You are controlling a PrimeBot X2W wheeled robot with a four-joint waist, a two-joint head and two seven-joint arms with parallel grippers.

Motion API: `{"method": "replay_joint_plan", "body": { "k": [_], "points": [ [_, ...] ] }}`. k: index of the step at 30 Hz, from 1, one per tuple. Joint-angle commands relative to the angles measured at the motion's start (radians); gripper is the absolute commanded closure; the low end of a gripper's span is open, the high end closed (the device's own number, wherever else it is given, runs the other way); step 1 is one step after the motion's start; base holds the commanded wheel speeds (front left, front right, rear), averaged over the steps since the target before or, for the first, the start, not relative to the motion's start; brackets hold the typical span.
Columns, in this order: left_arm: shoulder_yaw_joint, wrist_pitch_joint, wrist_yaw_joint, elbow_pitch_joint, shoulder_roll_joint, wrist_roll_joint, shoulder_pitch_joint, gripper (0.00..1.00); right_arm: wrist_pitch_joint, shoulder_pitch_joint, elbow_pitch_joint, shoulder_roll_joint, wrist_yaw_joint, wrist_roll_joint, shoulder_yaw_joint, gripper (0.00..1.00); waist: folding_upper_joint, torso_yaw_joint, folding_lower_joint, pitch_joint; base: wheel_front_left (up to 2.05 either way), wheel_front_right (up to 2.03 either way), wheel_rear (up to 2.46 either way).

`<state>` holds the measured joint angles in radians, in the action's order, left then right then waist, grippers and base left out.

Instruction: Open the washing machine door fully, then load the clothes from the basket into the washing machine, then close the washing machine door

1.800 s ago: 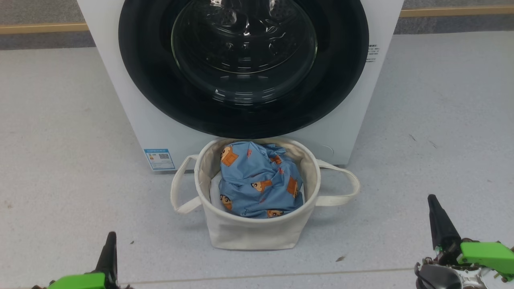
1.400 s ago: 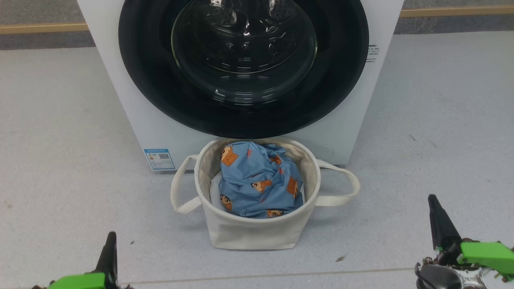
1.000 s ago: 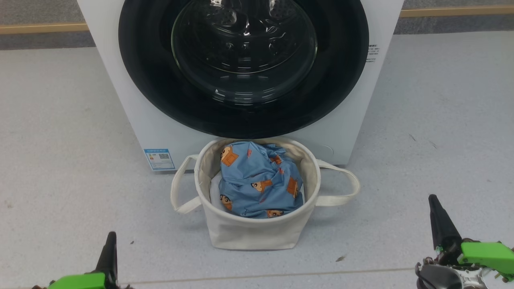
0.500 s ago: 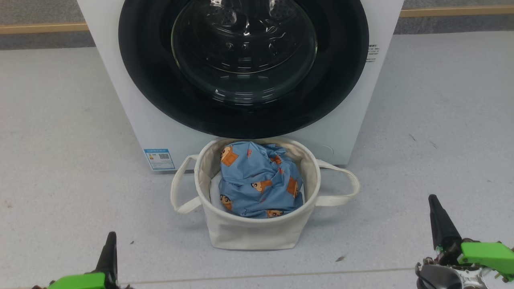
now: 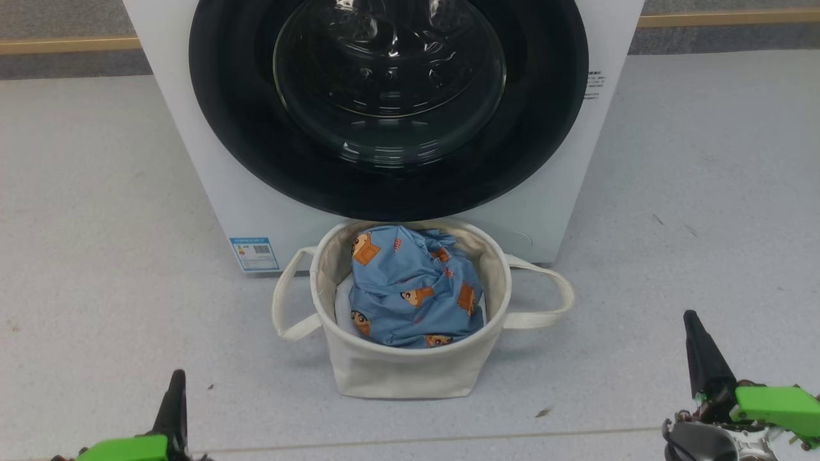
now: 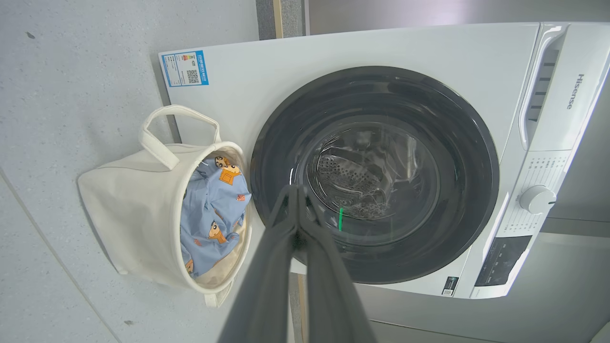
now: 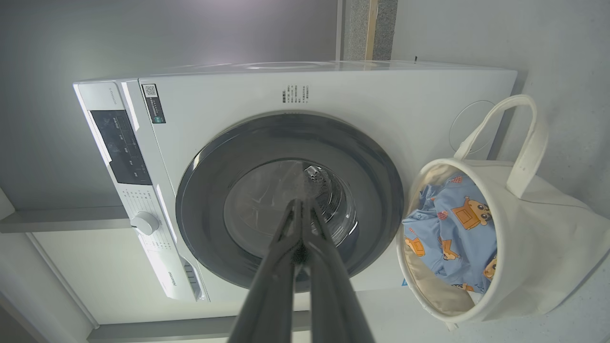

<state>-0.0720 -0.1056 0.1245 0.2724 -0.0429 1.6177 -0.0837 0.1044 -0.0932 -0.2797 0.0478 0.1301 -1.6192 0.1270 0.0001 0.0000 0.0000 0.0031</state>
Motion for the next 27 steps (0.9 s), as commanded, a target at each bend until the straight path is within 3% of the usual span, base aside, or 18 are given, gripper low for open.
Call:
{"method": "replay_joint_plan", "body": {
  "k": [1,27],
  "points": [
    [-0.041,-0.007,0.006,-0.027,-0.009,-0.008,-0.024,1.00,0.006,-0.014,0.035,0.005,0.001,0.008,-0.016,1.00,-0.0001,0.000,0.0000,0.000,0.00,0.00,0.00],
    [-0.042,-0.007,0.006,-0.027,-0.008,-0.009,-0.024,1.00,0.007,-0.015,0.035,0.004,0.001,0.009,-0.015,1.00,-0.0001,0.000,0.0000,0.000,0.00,0.00,0.00]
  ]
}}
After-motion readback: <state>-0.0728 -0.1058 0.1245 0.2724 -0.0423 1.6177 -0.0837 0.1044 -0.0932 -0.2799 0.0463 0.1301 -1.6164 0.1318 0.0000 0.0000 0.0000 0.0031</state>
